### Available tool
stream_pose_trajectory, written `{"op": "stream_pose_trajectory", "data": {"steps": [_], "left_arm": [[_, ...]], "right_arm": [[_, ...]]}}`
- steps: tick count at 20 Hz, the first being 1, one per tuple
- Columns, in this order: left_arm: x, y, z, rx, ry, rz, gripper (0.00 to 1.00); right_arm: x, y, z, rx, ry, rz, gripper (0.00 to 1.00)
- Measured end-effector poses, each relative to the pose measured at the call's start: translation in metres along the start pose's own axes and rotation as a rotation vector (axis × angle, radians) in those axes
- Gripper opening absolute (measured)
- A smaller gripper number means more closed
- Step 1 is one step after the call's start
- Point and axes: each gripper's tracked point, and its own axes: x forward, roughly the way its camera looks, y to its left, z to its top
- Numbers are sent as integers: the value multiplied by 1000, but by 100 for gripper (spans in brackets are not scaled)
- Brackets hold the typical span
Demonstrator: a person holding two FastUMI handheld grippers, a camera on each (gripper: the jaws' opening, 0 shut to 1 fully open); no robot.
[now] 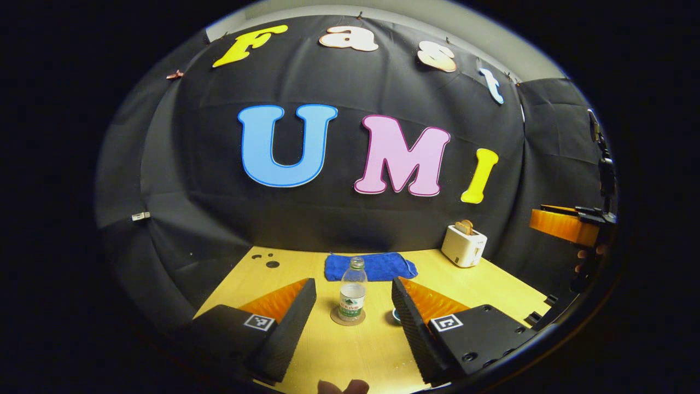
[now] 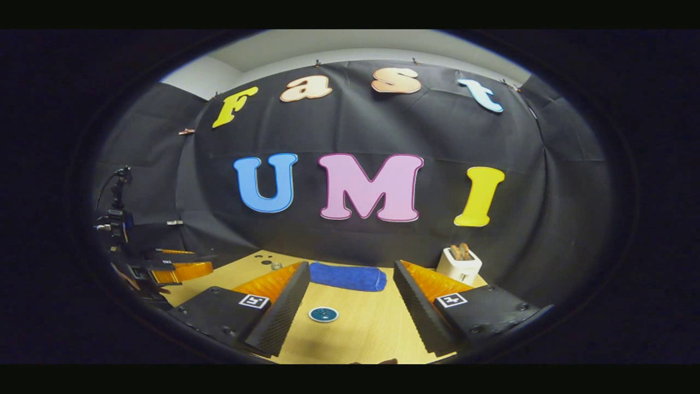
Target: Open the teacup lid with one hand, grasp the water bottle and pour water into the teacup with the other hand; after pouring, place the water bottle on the coaster and then close the teacup lid.
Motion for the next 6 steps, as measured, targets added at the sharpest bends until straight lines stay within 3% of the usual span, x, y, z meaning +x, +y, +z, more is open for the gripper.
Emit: {"op": "stream_pose_trajectory", "data": {"steps": [6], "left_arm": [[-7, 0, 7, -27, -17, -18, 88]], "right_arm": [[-15, 2, 4, 2, -1, -33, 95]]}}
